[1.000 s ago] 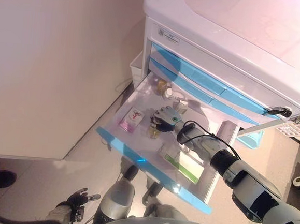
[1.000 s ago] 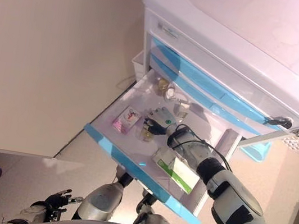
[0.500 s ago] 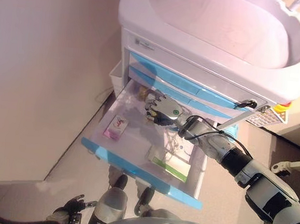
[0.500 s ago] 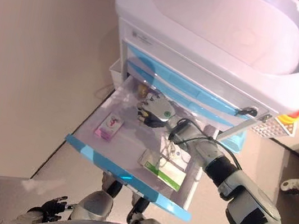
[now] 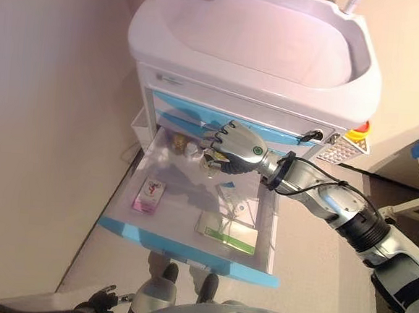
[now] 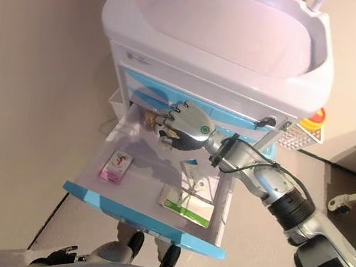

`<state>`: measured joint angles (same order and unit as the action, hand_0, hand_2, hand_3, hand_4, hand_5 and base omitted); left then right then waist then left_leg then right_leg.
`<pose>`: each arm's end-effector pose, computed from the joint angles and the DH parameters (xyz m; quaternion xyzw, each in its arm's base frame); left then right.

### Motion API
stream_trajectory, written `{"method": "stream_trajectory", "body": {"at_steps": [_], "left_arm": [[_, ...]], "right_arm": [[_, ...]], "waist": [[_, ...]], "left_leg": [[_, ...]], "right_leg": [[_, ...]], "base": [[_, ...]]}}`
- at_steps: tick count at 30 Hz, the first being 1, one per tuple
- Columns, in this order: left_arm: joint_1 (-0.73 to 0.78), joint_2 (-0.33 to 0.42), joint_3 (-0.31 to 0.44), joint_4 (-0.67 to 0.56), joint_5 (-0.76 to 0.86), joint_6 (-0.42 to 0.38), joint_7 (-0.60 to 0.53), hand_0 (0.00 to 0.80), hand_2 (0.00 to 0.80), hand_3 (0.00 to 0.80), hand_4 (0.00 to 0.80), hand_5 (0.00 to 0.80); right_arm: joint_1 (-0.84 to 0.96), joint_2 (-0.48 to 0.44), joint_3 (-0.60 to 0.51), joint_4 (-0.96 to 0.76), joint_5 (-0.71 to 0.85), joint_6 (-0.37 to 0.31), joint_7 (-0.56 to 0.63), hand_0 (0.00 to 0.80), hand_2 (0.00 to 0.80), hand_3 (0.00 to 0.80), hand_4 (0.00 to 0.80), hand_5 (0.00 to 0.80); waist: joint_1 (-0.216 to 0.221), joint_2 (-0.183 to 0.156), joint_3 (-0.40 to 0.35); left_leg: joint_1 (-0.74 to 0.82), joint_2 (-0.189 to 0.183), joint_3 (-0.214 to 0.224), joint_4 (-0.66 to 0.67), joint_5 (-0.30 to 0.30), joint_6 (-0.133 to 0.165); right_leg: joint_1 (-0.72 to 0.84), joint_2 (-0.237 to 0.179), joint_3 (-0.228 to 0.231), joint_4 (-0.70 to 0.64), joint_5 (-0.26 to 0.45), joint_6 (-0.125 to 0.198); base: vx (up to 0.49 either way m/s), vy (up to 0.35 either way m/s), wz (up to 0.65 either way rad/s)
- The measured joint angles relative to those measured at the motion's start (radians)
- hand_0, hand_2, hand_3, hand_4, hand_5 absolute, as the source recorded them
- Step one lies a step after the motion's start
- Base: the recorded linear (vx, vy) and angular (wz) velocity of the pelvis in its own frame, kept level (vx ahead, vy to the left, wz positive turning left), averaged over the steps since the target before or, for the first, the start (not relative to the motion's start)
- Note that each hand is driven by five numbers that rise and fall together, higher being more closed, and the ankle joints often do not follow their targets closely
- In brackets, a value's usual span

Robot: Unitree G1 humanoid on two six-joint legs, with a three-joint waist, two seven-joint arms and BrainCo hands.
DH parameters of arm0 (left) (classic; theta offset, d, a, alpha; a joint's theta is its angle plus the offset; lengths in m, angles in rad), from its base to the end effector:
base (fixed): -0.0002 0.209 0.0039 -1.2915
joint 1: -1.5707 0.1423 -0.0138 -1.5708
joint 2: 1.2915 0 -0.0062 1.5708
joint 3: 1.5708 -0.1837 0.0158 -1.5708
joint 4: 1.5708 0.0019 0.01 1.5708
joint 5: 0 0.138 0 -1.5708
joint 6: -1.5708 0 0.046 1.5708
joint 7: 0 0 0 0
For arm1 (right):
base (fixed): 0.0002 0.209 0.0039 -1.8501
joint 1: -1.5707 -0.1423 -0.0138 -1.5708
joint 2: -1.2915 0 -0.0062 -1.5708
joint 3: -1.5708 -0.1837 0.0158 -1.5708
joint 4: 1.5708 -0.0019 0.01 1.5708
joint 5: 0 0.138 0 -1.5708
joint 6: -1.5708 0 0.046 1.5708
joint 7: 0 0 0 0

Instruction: Open the drawer and pick up the medicine

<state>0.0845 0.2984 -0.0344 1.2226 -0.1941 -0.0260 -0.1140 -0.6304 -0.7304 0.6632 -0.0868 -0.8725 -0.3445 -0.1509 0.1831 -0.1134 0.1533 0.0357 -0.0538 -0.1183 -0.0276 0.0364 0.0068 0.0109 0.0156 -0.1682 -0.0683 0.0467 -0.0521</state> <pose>0.0425 0.2532 -0.1115 0.0196 0.5850 0.0870 0.8061 0.2527 -0.1256 0.1526 -0.6543 -0.4636 0.2452 0.5449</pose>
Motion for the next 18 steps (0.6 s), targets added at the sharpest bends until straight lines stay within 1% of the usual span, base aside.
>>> {"method": "stream_trajectory", "body": {"at_steps": [2, 6, 8, 10, 18], "left_arm": [[0.006, -0.004, 0.002, 0.000, 0.000, 0.005, 0.003, 0.000, 0.000, 0.000, 0.000, 0.000], [0.013, -0.006, 0.002, -0.004, -0.002, 0.012, 0.012, 0.000, 0.000, 0.000, 0.000, 0.000], [0.014, -0.007, 0.002, -0.013, -0.003, 0.023, 0.012, 0.000, 0.000, 0.000, 0.000, 0.000], [0.014, -0.007, 0.002, -0.015, -0.003, 0.023, 0.012, 0.000, 0.000, 0.000, 0.000, 0.000], [0.015, -0.010, 0.004, -0.015, -0.004, 0.025, 0.019, 0.000, 0.000, 0.000, 0.000, 0.000]], "right_arm": [[0.002, -0.004, -0.027, -0.015, 0.037, -0.013, 0.026, 0.696, 0.696, 0.696, 0.696, 0.696], [0.012, -0.005, -0.031, -0.015, 0.067, -0.029, 0.053, 0.696, 0.696, 0.696, 0.696, 0.696], [0.035, -0.005, -0.031, -0.013, 0.067, -0.032, 0.053, 0.696, 0.696, 0.696, 0.696, 0.696], [0.050, -0.005, -0.030, -0.011, 0.067, -0.034, 0.054, 0.737, 0.737, 0.737, 0.737, 0.737], [0.050, -0.005, -0.036, -0.011, 0.076, -0.035, 0.055, 0.725, 0.725, 0.725, 0.725, 0.725]], "waist": [[-0.011, 0.000, 0.000], [-0.031, 0.003, -0.002], [-0.029, 0.003, -0.003], [-0.026, 0.004, -0.003], [-0.026, 0.008, -0.005]], "left_leg": [[0.015, 0.002, 0.013, -0.010, 0.001, 0.001], [0.027, 0.004, 0.022, -0.016, 0.001, 0.005], [0.028, 0.003, 0.025, -0.016, 0.001, 0.005], [0.028, 0.003, 0.032, -0.016, 0.001, 0.006], [0.029, 0.003, 0.033, -0.016, 0.002, 0.007]], "right_leg": [[0.006, 0.003, 0.016, 0.000, 0.001, 0.001], [0.013, 0.002, 0.024, -0.001, 0.002, 0.002], [0.013, 0.001, 0.024, 0.000, 0.002, 0.002], [0.013, 0.000, 0.024, -0.001, 0.002, 0.003], [0.014, 0.001, 0.025, 0.000, 0.002, 0.003]], "base": [[0.013, 0.052, -0.20], [0.007, 0.039, -0.08], [0.000, 0.000, 0.00], [0.000, 0.000, 0.00], [0.000, 0.000, 0.00]]}}
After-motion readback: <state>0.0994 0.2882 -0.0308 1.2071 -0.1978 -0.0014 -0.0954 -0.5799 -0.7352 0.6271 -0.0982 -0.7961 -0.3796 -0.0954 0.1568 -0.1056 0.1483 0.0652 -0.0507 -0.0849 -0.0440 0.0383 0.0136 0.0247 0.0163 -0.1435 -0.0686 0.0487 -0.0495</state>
